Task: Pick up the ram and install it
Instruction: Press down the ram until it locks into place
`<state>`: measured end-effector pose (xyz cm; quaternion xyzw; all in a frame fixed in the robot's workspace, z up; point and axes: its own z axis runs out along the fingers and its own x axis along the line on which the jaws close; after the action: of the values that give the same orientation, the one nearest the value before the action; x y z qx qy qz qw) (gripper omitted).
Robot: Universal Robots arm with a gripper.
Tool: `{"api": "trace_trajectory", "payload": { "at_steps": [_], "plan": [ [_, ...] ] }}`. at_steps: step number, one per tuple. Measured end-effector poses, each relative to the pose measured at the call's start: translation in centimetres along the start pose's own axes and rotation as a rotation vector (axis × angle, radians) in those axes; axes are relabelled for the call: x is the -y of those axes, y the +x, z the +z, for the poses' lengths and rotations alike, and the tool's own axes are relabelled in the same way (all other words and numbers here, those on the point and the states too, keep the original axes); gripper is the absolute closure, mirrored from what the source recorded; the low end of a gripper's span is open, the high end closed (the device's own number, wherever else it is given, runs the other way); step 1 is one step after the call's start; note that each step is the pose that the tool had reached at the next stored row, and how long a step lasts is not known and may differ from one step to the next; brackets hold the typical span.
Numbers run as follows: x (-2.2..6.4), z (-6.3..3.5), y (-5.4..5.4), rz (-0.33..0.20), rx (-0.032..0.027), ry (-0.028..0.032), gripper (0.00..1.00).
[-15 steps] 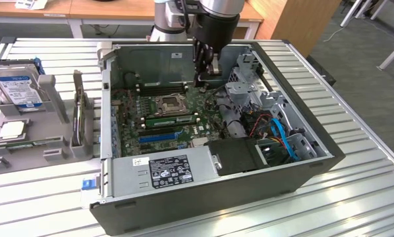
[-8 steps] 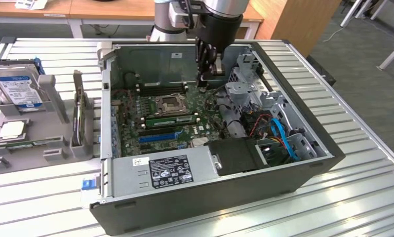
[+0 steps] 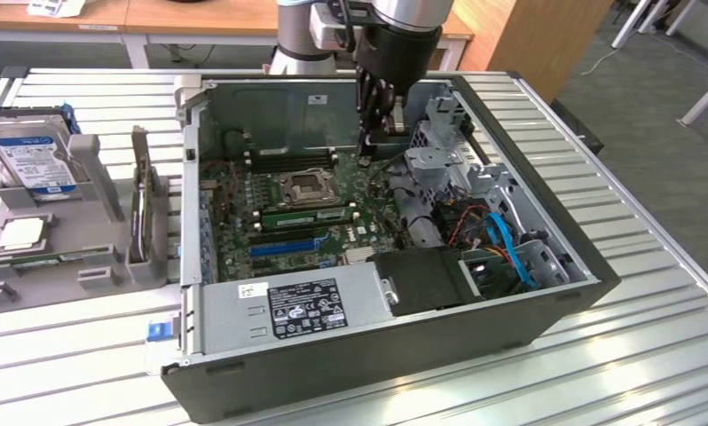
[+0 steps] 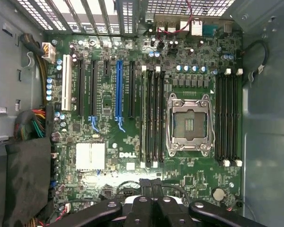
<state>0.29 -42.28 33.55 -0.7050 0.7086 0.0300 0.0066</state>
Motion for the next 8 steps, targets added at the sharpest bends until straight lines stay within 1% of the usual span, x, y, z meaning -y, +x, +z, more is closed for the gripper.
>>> {"api": "trace_trajectory", "payload": {
  "at_steps": [4, 8],
  "plan": [
    [0.0, 0.01, 0.0, 0.0, -0.0001, 0.0, 0.9],
    [0.01, 0.28, 0.02, 0.0, 0.0008, 0.0, 0.9]
  ]
}}
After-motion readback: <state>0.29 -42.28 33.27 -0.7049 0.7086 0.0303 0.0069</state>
